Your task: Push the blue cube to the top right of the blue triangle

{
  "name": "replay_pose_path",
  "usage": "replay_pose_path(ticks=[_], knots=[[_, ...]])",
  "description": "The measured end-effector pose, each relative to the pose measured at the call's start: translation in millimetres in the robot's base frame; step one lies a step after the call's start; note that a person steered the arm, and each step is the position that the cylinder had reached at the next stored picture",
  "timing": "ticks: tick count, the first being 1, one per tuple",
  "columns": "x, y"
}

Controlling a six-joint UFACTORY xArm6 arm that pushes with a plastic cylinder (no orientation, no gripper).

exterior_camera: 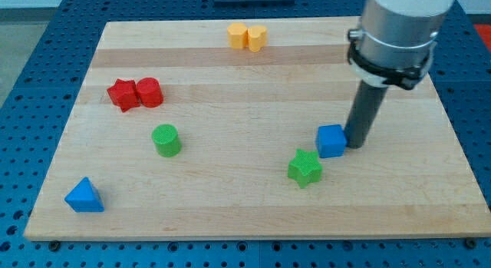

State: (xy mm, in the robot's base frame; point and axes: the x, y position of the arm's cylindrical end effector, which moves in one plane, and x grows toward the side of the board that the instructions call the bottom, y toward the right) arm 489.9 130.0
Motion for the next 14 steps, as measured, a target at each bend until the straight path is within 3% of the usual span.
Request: replay_pose_path(ticks=[8, 10, 11, 14], knots=[[0, -240], [10, -131], [43, -146], [48, -181]])
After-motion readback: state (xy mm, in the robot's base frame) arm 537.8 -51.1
